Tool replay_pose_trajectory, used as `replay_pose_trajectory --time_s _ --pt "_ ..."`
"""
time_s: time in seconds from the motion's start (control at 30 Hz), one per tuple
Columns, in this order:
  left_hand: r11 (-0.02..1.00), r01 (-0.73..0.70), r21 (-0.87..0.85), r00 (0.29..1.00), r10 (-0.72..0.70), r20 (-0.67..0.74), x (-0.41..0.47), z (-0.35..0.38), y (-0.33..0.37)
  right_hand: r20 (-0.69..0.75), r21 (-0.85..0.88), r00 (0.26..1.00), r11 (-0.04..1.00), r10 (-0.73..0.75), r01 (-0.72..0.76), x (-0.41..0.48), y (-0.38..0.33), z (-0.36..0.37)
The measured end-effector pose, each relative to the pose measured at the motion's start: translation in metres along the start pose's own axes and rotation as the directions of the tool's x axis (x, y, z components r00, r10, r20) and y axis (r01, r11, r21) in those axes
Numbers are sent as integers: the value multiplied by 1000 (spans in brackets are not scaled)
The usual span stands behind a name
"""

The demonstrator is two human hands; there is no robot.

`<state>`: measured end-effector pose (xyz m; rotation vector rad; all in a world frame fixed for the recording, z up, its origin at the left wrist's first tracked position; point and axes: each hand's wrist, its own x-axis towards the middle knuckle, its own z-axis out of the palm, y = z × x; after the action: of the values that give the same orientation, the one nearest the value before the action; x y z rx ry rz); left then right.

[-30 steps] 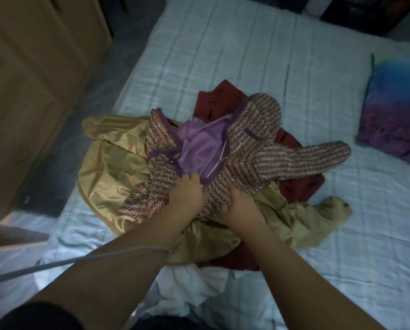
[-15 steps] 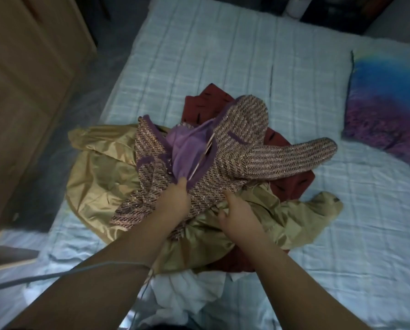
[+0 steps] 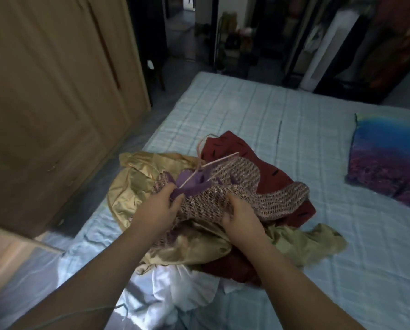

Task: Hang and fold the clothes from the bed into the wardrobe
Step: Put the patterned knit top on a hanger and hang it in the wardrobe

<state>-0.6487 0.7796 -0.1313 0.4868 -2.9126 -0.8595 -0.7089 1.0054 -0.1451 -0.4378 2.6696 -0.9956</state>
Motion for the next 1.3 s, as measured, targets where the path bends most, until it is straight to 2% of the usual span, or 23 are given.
replay_pose_trajectory --time_s 0.3,0.47,0.57,0.63,0.73,0.87,0.93,0.97,1.0,1.07,1.17,1.3 --pt "990 -23 137 982 48 -185 -72 -92 35 -18 -46 967 967 -253 252 -39 -35 -14" --pt "983 -63 175 967 103 -235 -88 -138 26 -14 -54 940 939 -341 340 -34 -59 -14" --pt "976 -56 209 957 112 -267 -105 -158 10 -6 5 922 922 -387 387 -25 -87 -8" --pt "974 -53 220 953 115 -281 -115 -173 -5 74 79 931 933 -356 351 -21 -112 -1" --pt "972 -51 232 945 122 -305 -122 -196 -27 311 162 902 952 -301 262 -14 -146 21" --pt "971 -47 233 938 124 -325 -118 -219 -41 584 220 723 930 -368 295 -18 -177 52" --pt "968 -64 242 938 141 -316 -115 -225 -44 647 275 654 920 -392 279 -28 -186 60" --pt "967 -75 244 938 151 -311 -113 -227 -44 646 287 650 917 -400 279 -29 -186 64" --pt "966 -83 245 937 159 -311 -111 -228 -45 636 271 668 922 -387 276 -30 -184 65" --pt "967 -95 237 929 172 -328 -107 -230 -46 577 187 748 945 -328 270 -27 -177 62" --pt "978 -104 182 922 163 -352 -98 -235 -44 406 12 872 956 -274 295 -21 -168 40" --pt "982 -141 125 907 179 -380 -84 -246 -27 162 -147 940 934 -302 325 -22 -166 16"
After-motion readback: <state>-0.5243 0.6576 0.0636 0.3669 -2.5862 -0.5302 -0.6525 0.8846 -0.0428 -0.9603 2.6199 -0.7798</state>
